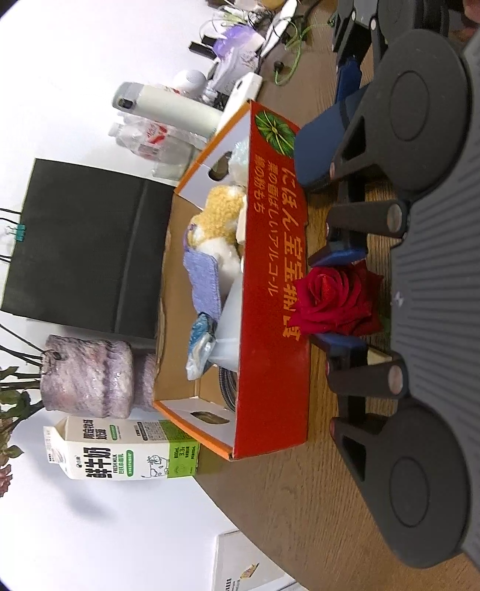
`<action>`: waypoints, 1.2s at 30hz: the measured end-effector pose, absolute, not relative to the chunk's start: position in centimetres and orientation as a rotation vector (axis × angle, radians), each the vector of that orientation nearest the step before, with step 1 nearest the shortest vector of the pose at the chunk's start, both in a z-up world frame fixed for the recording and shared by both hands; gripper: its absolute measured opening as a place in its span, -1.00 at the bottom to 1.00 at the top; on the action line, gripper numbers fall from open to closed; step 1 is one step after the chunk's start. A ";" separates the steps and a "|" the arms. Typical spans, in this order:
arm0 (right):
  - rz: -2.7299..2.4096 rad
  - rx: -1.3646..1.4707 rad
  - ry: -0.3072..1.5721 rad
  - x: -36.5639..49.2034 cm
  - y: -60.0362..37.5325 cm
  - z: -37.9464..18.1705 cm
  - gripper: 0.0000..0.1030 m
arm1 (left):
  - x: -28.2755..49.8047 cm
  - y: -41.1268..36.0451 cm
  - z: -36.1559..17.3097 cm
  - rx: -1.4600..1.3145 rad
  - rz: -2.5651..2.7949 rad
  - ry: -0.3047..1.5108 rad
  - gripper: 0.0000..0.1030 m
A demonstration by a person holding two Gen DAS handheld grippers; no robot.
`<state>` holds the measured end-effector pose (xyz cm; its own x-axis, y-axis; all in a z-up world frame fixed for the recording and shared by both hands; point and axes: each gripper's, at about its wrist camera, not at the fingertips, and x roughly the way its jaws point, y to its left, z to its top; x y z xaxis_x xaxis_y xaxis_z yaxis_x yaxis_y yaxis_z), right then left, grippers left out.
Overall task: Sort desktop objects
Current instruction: 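Lift the navy case and red rose over the box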
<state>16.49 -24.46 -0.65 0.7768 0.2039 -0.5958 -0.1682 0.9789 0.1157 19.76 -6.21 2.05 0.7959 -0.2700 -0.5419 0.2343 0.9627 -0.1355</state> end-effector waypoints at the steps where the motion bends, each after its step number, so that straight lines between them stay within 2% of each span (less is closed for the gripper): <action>1: 0.206 0.058 0.643 16.3 -24.5 -0.4 0.30 | 19.5 -6.0 2.3 -0.068 -0.274 0.586 -0.28; 10: 0.260 0.095 0.550 14.9 -25.3 3.0 0.30 | 17.5 -3.7 5.8 -0.146 -0.303 0.503 -0.27; 18: 0.285 0.085 0.493 16.9 -24.6 5.2 0.30 | 19.1 -3.5 9.1 -0.184 -0.313 0.426 -0.26; 27: 0.279 0.118 0.451 22.5 -23.7 6.4 0.30 | 23.9 -4.5 9.2 -0.222 -0.285 0.420 -0.26; 36: 0.277 0.106 0.483 28.3 -22.4 5.2 0.30 | 29.2 -4.6 7.5 -0.222 -0.223 0.469 -0.26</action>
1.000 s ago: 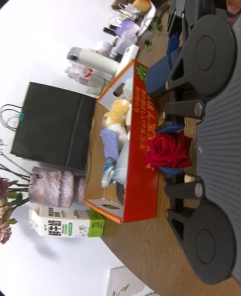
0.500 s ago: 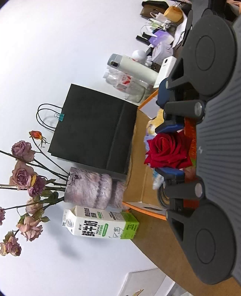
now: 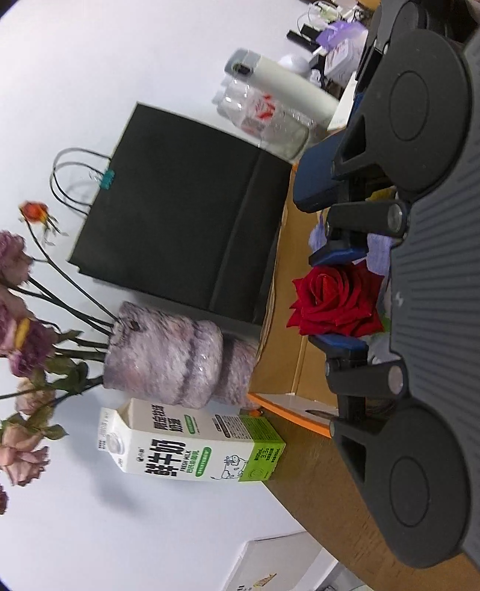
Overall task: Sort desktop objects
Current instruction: 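Lift the navy case and red rose over the box, then open both tools to drop the navy case and rose into the box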
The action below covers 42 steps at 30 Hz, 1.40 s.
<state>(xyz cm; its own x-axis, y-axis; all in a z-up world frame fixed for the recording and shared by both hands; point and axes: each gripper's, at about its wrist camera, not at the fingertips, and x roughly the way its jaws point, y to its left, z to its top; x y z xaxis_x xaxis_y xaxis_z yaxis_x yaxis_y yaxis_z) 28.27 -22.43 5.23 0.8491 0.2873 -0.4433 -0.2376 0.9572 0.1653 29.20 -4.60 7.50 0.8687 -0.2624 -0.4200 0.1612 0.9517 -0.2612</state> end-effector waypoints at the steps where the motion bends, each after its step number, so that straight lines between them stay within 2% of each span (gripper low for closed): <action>1: 0.278 0.102 0.487 28.6 -22.3 5.1 0.31 | 29.6 -4.6 7.3 -0.222 -0.219 0.475 -0.26; 3: 0.278 0.093 0.488 29.3 -22.2 5.0 0.29 | 30.2 -4.6 7.1 -0.221 -0.212 0.482 -0.26; 5: 0.281 0.086 0.478 29.7 -22.3 5.1 0.16 | 30.8 -4.6 7.0 -0.215 -0.206 0.482 -0.26; 14: 0.289 0.055 0.516 30.8 -22.1 3.9 0.14 | 32.7 -5.4 5.2 -0.173 -0.195 0.530 -0.25; 17: 0.291 0.050 0.514 30.7 -22.1 3.8 0.15 | 32.8 -5.4 5.1 -0.171 -0.198 0.534 -0.18; 19: 0.291 0.043 0.518 30.7 -22.1 3.6 0.21 | 32.9 -5.5 4.9 -0.166 -0.195 0.546 0.07; 20: 0.291 0.042 0.524 30.7 -22.1 3.6 0.40 | 32.9 -5.6 4.8 -0.165 -0.193 0.557 0.20; 21: 0.290 0.038 0.533 30.8 -22.1 3.5 0.54 | 32.9 -5.6 4.8 -0.166 -0.194 0.560 0.47; 22: 0.290 0.031 0.539 30.8 -22.0 3.4 0.79 | 32.8 -5.6 4.8 -0.168 -0.199 0.555 0.66; 23: 0.292 0.026 0.543 30.8 -22.0 3.3 0.89 | 32.7 -5.6 4.9 -0.167 -0.202 0.549 0.74; 25: 0.293 0.018 0.551 30.8 -21.9 3.2 0.89 | 32.3 -5.7 5.2 -0.158 -0.200 0.527 1.00; 37: 0.297 -0.031 0.569 30.0 -21.6 3.6 0.89 | 31.7 -5.0 6.0 -0.183 -0.180 0.513 1.00; 40: 0.302 -0.004 0.566 29.8 -22.1 4.1 1.00 | 31.1 -4.9 6.3 -0.181 -0.180 0.510 1.00; 42: 0.307 0.004 0.558 29.3 -22.3 4.5 1.00 | 30.4 -4.6 6.7 -0.183 -0.184 0.498 1.00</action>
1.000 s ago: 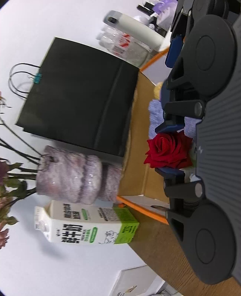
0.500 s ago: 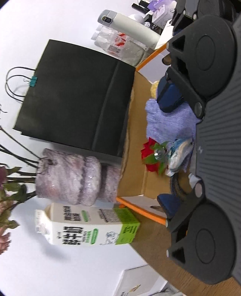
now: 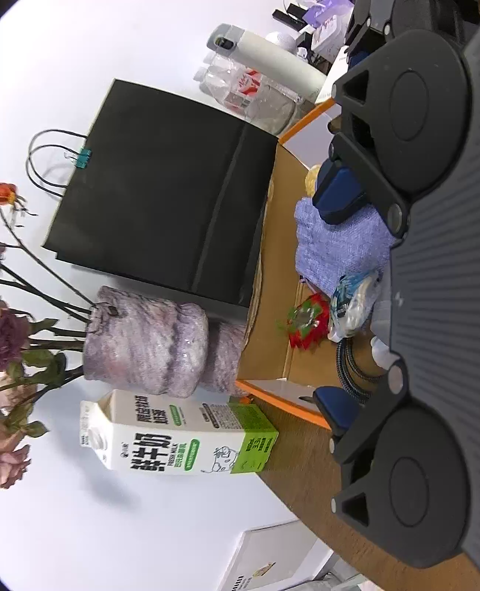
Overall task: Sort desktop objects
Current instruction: 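Open both tools to drop the navy case and rose into the box, then move the left tool back toward the beige block on the table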
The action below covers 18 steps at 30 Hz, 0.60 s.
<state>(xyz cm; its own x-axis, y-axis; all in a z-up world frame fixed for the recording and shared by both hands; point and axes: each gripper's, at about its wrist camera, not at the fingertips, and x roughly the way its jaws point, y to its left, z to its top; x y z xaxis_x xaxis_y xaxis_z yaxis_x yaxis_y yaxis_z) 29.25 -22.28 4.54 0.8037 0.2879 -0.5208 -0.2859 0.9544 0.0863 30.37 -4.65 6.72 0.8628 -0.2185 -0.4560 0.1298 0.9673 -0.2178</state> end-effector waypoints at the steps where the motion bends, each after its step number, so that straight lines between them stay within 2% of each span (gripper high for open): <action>1: 0.309 0.003 0.553 29.0 -22.3 4.8 1.00 | 29.9 -4.4 7.0 -0.184 -0.187 0.489 1.00; 9: 0.323 -0.025 0.509 24.7 -22.6 6.0 1.00 | 25.8 -2.7 8.2 -0.166 -0.201 0.461 1.00; 18: 0.329 -0.062 0.548 19.3 -22.6 4.6 1.00 | 21.5 -1.3 6.7 -0.085 -0.195 0.522 1.00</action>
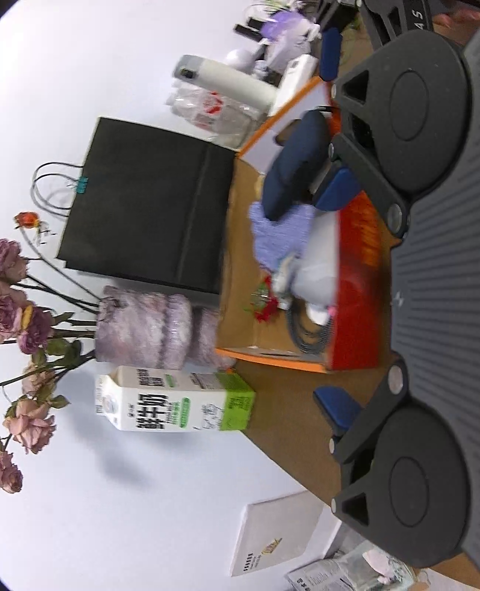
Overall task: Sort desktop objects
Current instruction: 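Move the left tool back toward the beige block on the table, then grasp the small beige block with the left tool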
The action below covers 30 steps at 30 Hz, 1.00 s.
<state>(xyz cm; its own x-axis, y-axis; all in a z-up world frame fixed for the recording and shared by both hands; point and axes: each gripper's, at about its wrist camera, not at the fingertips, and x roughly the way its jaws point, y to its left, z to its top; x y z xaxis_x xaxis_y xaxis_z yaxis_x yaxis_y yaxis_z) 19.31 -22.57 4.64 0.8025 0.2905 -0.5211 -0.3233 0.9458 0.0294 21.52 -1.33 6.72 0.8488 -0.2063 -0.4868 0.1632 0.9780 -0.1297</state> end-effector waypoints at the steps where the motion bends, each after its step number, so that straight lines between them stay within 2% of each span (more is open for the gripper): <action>1: 0.331 -0.063 0.557 18.8 -22.5 4.3 1.00 | 21.1 -1.3 6.4 -0.075 -0.195 0.535 1.00; 11: 0.342 -0.066 0.633 15.5 -22.3 1.2 1.00 | 18.9 -2.7 2.9 0.014 -0.224 0.652 1.00; 17: 0.298 -0.041 0.666 15.7 -23.3 0.0 1.00 | 19.0 -3.6 1.8 0.059 -0.193 0.655 0.99; 20: 0.283 -0.013 0.676 16.1 -23.7 -0.5 1.00 | 19.6 -3.8 1.0 0.056 -0.189 0.683 0.88; 25: 0.279 -0.007 0.693 16.5 -23.7 -1.1 1.00 | 20.2 -4.2 -0.2 0.072 -0.193 0.721 0.44; 30: 0.276 -0.002 0.693 16.4 -23.7 -1.2 1.00 | 20.2 -4.3 -0.4 0.086 -0.187 0.714 0.38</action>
<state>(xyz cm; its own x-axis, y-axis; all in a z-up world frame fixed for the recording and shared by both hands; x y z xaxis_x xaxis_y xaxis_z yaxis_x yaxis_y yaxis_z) 16.43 -23.70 -1.21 0.7347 0.2504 -0.6305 -0.2519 0.9636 0.0892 20.20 -4.25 -0.38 0.7397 -0.1410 -0.6580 0.1997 0.9797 0.0146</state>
